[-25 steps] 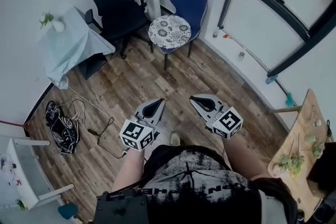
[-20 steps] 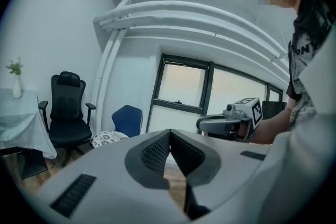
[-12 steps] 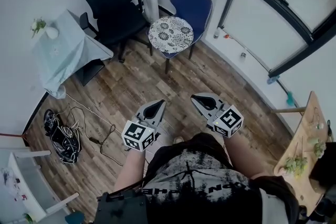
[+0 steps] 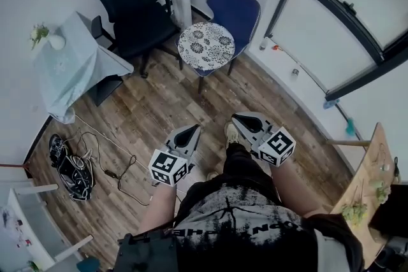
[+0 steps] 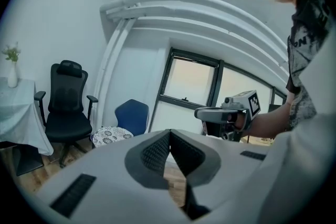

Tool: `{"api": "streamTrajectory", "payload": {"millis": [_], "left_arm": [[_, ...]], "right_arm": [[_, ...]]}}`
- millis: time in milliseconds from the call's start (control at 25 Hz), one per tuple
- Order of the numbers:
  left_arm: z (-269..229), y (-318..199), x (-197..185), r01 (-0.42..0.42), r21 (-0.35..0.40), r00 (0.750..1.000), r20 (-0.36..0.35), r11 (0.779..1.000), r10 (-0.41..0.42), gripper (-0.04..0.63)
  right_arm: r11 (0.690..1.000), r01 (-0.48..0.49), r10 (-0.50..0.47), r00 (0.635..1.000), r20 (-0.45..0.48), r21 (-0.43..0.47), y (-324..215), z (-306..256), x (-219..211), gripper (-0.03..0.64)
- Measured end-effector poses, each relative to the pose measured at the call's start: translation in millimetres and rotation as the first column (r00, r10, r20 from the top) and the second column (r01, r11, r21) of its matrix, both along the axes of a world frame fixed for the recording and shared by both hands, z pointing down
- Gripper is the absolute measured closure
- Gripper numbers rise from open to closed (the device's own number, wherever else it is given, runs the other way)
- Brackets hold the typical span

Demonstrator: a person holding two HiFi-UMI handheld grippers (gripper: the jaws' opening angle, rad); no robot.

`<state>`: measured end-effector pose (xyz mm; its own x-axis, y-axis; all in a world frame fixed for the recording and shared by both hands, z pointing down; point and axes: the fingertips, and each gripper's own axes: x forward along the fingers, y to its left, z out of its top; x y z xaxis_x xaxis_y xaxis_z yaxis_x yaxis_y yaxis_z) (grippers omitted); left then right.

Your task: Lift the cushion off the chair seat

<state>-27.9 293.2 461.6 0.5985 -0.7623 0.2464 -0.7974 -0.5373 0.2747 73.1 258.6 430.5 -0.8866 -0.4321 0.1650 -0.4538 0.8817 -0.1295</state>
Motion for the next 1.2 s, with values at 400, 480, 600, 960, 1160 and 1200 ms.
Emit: {"api": "streamTrajectory", "payload": {"millis": [400, 480, 600, 960, 1160, 1200], "left_arm": [[-9.0, -122.4, 13.0, 0.044, 0.018, 0.999, 0.019, 0.999, -0.044, 0.581], [-11.5, -149.3, 16.7, 0.055, 0.019, 0.998, 0.02, 0.998, -0.055, 0.581], [-12.8, -186.0, 22.9, 0.072, 0.015, 0.997, 0.02, 0.997, -0.073, 0.581], [-10.8, -268.0, 15.0, 0.144, 0.004, 0.989, 0.037, 0.99, -0.144, 0.581], [-2.3, -290.8, 2.7, 0.195, -0.012, 0.98, 0.037, 0.981, -0.195, 0.581], [0.4, -293.0, 1.7, 0.198, -0.018, 0.98, 0.039, 0.98, -0.197, 0.581]], "right_arm": [[0.996, 0.085, -0.085, 0.996, -0.02, 0.022, -123.3, -4.0, 8.7, 0.6], [0.995, 0.099, -0.099, 0.995, -0.016, 0.018, -150.7, -4.2, 11.8, 0.6], [0.992, 0.124, -0.124, 0.992, -0.019, 0.015, -187.6, -4.4, 13.0, 0.6], [0.979, 0.204, -0.204, 0.979, -0.011, -0.012, -270.9, 6.6, 7.6, 0.6], [0.967, 0.253, -0.253, 0.967, -0.02, -0.01, -301.1, 13.5, -5.0, 0.6], [0.966, 0.258, -0.258, 0.966, -0.02, -0.014, -305.5, 15.6, -7.5, 0.6]]}}
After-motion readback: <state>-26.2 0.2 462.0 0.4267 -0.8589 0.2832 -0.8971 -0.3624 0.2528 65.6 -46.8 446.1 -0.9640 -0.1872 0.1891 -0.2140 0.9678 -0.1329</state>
